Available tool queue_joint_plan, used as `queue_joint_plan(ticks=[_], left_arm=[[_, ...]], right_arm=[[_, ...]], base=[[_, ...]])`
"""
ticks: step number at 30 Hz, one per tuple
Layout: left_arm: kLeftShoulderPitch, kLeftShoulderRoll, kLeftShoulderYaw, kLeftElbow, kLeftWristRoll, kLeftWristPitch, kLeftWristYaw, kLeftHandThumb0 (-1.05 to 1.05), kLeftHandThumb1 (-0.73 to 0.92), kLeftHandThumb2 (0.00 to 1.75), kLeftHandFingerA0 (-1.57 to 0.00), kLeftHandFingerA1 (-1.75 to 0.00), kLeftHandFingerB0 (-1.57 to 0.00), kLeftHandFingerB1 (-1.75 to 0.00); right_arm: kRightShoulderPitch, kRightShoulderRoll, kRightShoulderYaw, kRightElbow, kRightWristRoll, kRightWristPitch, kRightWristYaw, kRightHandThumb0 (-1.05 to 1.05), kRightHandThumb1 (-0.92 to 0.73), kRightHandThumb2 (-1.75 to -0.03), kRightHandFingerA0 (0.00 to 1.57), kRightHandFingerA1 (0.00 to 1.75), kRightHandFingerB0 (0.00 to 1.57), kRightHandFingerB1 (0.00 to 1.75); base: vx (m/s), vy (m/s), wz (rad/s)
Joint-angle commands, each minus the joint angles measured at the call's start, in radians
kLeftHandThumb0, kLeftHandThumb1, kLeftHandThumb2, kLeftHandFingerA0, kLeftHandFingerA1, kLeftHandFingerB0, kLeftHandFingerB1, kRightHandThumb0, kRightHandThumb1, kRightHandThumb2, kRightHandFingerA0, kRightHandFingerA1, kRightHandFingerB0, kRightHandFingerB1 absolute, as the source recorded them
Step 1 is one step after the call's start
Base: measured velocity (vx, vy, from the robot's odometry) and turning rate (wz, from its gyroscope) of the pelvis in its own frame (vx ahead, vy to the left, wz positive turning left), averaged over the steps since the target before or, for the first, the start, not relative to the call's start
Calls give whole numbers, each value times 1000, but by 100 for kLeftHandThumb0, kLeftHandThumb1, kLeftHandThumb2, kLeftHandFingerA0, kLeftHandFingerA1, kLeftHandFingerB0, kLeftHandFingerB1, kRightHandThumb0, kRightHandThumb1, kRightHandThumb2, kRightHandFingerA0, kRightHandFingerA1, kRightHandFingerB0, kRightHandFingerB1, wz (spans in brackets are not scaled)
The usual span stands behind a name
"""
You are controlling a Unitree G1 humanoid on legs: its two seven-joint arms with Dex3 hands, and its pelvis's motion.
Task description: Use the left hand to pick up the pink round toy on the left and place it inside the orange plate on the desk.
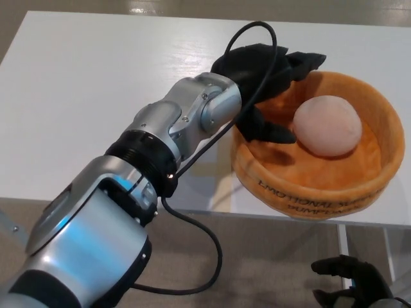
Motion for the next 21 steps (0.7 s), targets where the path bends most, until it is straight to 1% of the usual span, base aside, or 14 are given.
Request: queue_joint_plan(ticks=[1, 7, 8, 9, 10, 11, 12, 14, 15, 16, 17, 18, 20, 21], left_arm=[[-29, 8, 32, -35, -47, 59, -151, -102, 66, 105, 0, 0, 0, 0], [-11, 49, 81, -146, -83, 39, -169, -101, 64, 105, 0, 0, 0, 0], [12, 74, 121, -203, -116, -38, -125, -92, 57, 96, 0, -3, 0, -5], [21, 89, 135, -235, -126, -74, -111, -95, 58, 97, 0, 0, 0, -2], [38, 111, 162, -293, -156, -119, -115, -83, 50, 86, 0, 0, 0, -9], [49, 124, 179, -332, -174, -142, -123, -83, 50, 86, 0, 0, 0, -9], [82, 152, 204, -431, -200, -174, -131, -56, 36, 69, 0, 0, -5, -20], [123, 180, 230, -544, -223, -198, -143, -56, 36, 69, 0, 0, -5, -20], [145, 193, 242, -600, -239, -196, -160, -38, 43, 53, 0, -5, -6, -28], [158, 198, 248, -632, -249, -189, -174, -38, 43, 53, 0, -5, -6, -28], [195, 215, 267, -707, -291, -183, -207, -19, 38, 67, 0, -11, -5, -37], [252, 236, 296, -820, -370, -156, -261, -6, 45, 54, -9, -26, -22, -31], [317, 259, 327, -945, -459, -119, -320, -6, 45, 54, -9, -26, -22, -31], [368, 286, 351, -1022, -550, -92, -369, 7, 47, 54, -33, -37, -45, -34]], right_arm=[[3, 7, -2, 8, 1, 14, 0, -13, -59, -57, 58, 87, 50, 73], [4, 11, 0, 9, -1, 19, -2, -13, -59, -57, 60, 88, 50, 73], [4, 13, -1, 8, 0, 15, -1, -11, -59, -58, 59, 88, 50, 74], [3, 13, 0, 8, -1, 17, -1, -14, -59, -57, 57, 86, 50, 73], [2, 12, 1, 7, -2, 18, -1, -14, -59, -57, 56, 85, 50, 73], [0, 12, 2, 7, -2, 19, 0, -14, -59, -57, 56, 85, 50, 73], [1, 12, 1, 6, -2, 19, -2, -14, -59, -57, 57, 86, 50, 73], [2, 12, 0, 5, 0, 18, -5, -14, -59, -57, 57, 86, 50, 73], [3, 13, -2, 5, 2, 17, -4, -14, -59, -58, 56, 86, 50, 74], [4, 13, -3, 6, 3, 16, -3, -14, -59, -58, 56, 86, 50, 74], [6, 13, -4, 7, 4, 16, -2, -13, -59, -57, 58, 88, 50, 74], [9, 13, -2, 8, 2, 16, -2, -13, -59, -57, 58, 87, 50, 73], [13, 13, 1, 8, -1, 17, -2, -13, -59, -57, 58, 87, 50, 73], [18, 12, 0, 8, 0, 15, 1, -14, -60, -57, 56, 86, 48, 72]], base=[[0, 0, 0], [0, 0, 0], [0, 0, 0], [0, 0, 0], [0, 0, 0], [0, 0, 0], [0, 0, 0], [0, 0, 0], [0, 0, 0], [0, 0, 0], [0, 0, 0], [0, 0, 0], [0, 0, 0], [0, 0, 0]])
